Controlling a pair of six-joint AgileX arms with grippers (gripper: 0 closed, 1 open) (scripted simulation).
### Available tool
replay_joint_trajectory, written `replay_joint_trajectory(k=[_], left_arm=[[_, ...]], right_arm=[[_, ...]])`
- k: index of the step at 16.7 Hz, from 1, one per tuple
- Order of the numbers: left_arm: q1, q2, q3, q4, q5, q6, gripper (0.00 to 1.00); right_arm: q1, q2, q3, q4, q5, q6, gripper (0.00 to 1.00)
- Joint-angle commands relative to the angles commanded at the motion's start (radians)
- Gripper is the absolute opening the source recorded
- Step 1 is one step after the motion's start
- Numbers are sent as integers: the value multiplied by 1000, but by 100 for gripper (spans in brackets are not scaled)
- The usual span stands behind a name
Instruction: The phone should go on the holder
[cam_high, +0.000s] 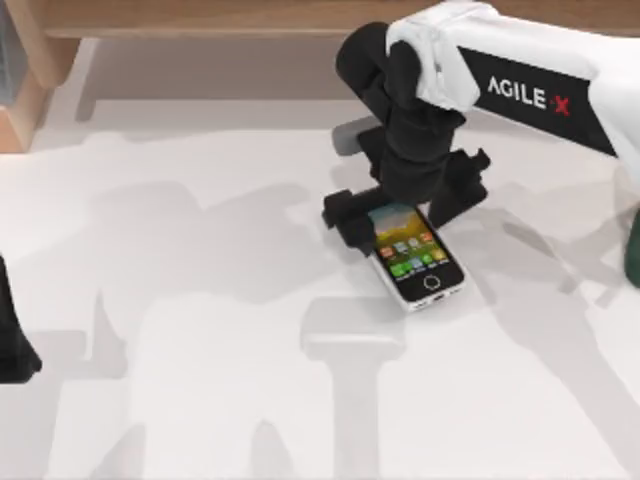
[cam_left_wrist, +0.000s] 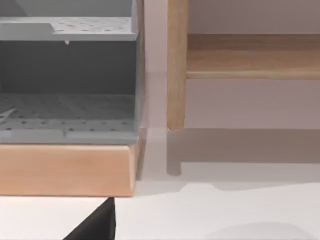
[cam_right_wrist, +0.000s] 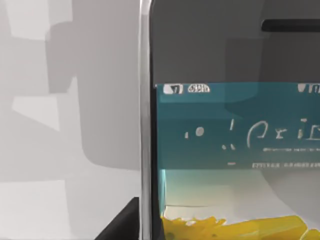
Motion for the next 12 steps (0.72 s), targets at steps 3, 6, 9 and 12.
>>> replay_joint_trajectory(k=[3,6,9,12], left_arm=[[0,0,0,0,0,0,100],[0,0,0,0,0,0,100],[0,0,0,0,0,0,100],[0,0,0,0,0,0,100]], right_arm=[[0,5,-2,2,0,2,0],[-4,-43,11,24,9,2,0],[-17,-149,-32,85,31,7,0],[-39,-292,-125,176,65,17,0]])
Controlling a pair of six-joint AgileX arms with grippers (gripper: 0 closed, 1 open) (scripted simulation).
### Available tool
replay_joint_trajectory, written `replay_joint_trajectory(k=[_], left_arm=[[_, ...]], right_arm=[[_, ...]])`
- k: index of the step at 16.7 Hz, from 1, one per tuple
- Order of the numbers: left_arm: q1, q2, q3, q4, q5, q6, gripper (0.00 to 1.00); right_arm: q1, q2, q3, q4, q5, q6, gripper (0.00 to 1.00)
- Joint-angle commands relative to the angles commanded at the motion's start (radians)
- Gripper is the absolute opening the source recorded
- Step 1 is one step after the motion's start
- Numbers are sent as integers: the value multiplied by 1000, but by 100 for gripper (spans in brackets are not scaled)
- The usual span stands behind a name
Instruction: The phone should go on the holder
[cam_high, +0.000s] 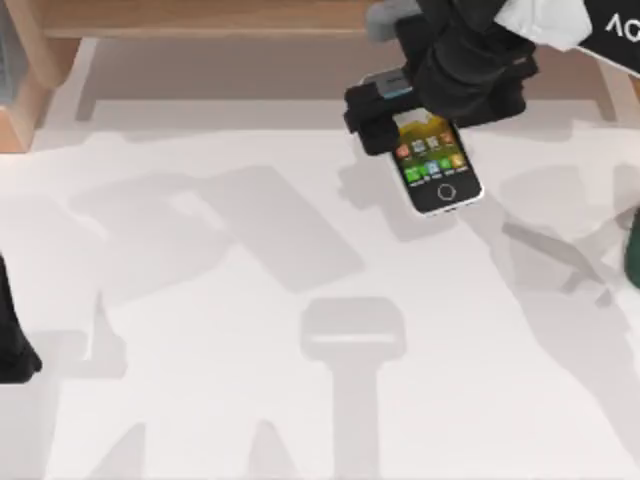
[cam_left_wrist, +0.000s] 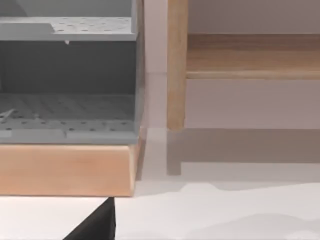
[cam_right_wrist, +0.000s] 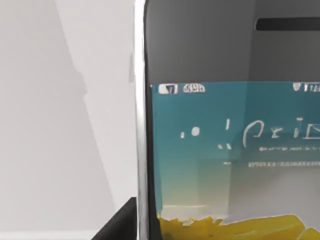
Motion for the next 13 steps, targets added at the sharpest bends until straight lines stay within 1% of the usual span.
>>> replay_joint_trajectory(k=[6,13], left_arm=[[0,0,0,0,0,0,100],[0,0,0,0,0,0,100]], right_arm=[[-60,-318,-251,237,109,34,0],[-124,-631,-625,521,299,94,0]])
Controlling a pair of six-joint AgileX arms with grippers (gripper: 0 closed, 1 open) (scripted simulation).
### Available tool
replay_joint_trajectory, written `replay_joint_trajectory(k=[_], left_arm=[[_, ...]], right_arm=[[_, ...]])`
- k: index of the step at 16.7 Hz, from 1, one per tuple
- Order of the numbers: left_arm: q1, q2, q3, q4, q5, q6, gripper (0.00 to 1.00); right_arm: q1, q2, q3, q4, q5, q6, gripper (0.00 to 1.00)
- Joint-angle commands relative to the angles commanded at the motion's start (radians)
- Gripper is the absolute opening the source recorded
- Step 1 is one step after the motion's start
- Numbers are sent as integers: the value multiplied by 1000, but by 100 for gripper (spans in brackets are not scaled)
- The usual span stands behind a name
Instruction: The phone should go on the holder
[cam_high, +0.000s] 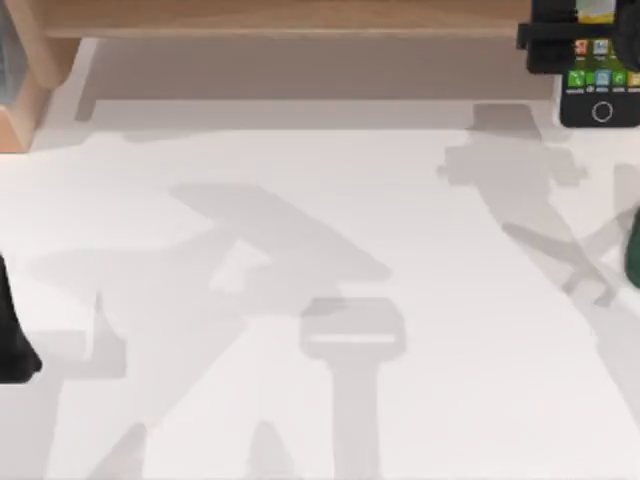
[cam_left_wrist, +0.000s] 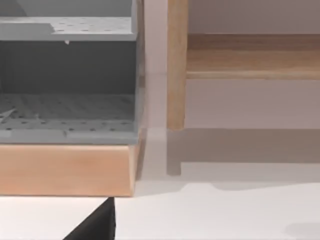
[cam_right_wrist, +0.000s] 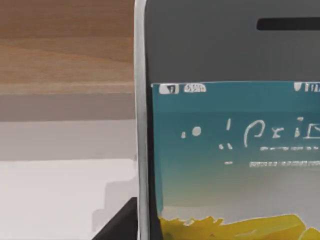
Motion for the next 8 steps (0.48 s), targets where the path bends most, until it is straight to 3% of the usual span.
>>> replay_joint_trajectory(k=[8], left_arm=[[0,0,0,0,0,0,100]], right_arm=[[-49,-211,-380,257,234,83,0]])
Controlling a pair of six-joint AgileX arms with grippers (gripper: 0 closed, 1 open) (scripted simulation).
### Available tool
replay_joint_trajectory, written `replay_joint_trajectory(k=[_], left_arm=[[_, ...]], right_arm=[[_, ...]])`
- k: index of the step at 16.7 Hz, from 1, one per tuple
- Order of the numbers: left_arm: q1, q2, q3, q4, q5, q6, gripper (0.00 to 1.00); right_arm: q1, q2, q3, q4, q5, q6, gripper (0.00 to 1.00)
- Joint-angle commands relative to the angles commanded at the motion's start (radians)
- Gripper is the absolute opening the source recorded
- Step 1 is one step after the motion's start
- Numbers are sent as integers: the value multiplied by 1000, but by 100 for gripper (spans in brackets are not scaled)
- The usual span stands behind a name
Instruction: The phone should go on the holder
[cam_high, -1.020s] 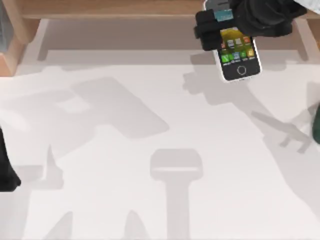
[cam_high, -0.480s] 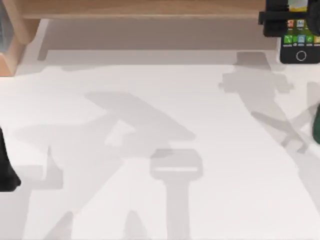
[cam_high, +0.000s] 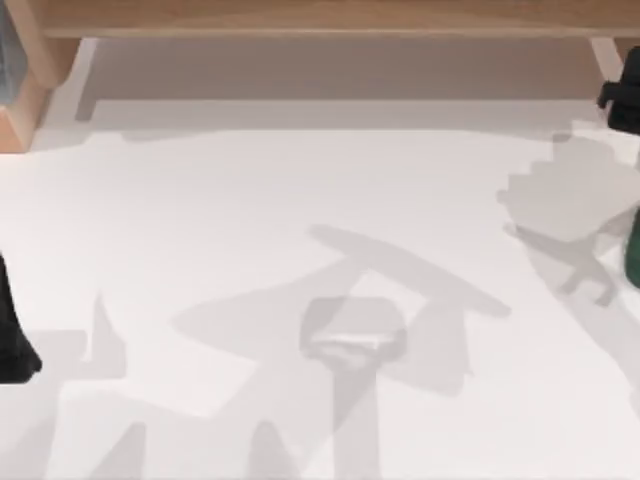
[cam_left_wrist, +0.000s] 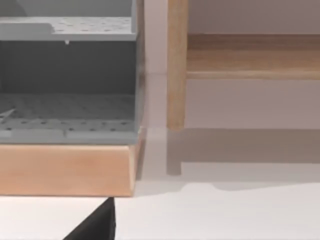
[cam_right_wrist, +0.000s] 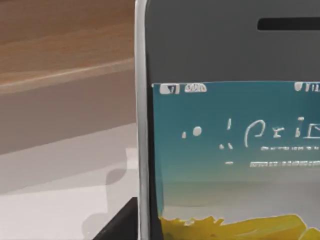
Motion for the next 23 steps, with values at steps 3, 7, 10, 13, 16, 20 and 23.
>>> replay_joint_trajectory(k=[3,7,10,13,16,20,23], left_arm=[[0,0,0,0,0,0,100],[0,0,0,0,0,0,100],[0,0,0,0,0,0,100],[0,0,0,0,0,0,100],[0,0,0,0,0,0,100],[0,0,0,0,0,0,100],[0,0,0,0,0,0,100]], right_arm=[[-12,-41,-96,59,59,23,0],[-19,-64,-160,96,99,37,0],[-19,-65,-162,97,101,38,0],[-14,-61,-158,96,99,40,0],[-20,-88,-115,81,101,50,0],[-53,-87,-63,66,86,36,0],[-88,-12,-112,142,58,-4,0]])
